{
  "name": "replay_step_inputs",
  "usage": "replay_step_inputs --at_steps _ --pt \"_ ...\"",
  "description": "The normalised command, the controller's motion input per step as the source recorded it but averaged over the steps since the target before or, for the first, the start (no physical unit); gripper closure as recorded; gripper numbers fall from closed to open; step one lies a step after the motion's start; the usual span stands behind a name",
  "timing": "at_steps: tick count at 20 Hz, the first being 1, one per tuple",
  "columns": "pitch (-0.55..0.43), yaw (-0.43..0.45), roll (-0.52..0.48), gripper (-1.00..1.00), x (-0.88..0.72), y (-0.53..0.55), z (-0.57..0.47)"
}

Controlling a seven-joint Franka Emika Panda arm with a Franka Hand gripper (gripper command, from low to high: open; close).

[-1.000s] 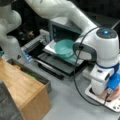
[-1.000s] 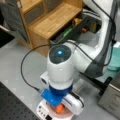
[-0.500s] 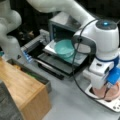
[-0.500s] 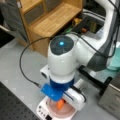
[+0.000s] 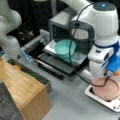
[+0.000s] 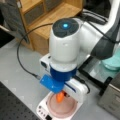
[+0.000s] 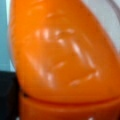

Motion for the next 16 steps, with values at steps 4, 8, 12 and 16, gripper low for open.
replay_step_inputs --at_steps 4,8,12,16 --pt "-0.033 -0.150 -0.015 1.00 -0.15 -0.10 -0.01" --pt "0.042 -0.655 -0.088 1.00 -0.09 0.02 -0.01" --pt "0.071 -0.725 -0.094 1.00 -0.04 0.10 0.12" --pt "0.079 -0.628 -0.149 1.00 0.02 0.11 0.14"
